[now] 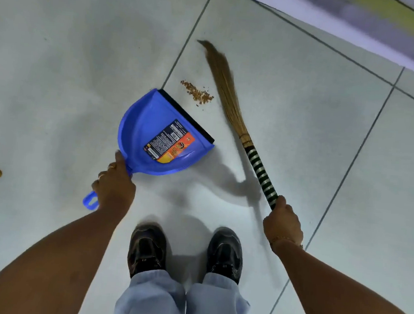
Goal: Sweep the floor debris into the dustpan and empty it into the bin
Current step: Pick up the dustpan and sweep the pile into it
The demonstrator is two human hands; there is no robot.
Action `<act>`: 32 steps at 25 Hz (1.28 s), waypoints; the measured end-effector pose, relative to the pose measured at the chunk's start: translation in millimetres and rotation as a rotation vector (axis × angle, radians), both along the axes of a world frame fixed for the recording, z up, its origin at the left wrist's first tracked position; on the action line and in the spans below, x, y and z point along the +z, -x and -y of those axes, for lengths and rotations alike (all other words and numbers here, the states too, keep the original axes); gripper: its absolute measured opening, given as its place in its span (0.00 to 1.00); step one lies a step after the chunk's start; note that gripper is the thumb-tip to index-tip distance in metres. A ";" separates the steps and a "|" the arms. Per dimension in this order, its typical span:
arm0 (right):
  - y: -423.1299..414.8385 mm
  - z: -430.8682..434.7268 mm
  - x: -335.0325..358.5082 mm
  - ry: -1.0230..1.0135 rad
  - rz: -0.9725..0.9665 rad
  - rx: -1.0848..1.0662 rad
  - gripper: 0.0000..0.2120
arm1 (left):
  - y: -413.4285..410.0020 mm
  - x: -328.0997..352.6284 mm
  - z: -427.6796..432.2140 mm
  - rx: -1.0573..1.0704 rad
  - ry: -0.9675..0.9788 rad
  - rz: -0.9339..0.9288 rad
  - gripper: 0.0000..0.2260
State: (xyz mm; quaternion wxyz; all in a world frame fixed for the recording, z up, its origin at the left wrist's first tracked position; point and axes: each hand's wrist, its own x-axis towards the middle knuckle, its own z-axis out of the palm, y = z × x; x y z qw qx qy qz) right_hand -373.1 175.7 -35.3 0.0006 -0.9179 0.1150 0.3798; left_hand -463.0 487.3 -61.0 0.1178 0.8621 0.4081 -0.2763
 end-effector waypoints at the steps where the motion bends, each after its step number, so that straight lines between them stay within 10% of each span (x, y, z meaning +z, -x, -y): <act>1: -3.5 2.5 -2.5 0.013 0.010 0.034 0.17 | -2.0 -5.1 -8.4 -0.012 -0.012 0.006 0.30; 9: 14.0 37.0 17.4 0.064 -0.023 0.284 0.27 | -13.5 -30.1 -52.8 -0.132 -0.004 0.061 0.29; 16: -6.6 33.4 14.8 0.085 0.061 0.015 0.25 | 2.0 -38.1 -53.2 -0.136 -0.005 0.097 0.29; 22: 20.5 14.1 27.5 0.096 -0.098 0.335 0.28 | 24.9 -27.0 -61.5 -0.096 -0.023 0.045 0.28; 32: 61.1 -0.4 119.8 -0.200 0.130 -0.158 0.26 | -12.9 110.2 37.7 0.404 0.251 0.174 0.19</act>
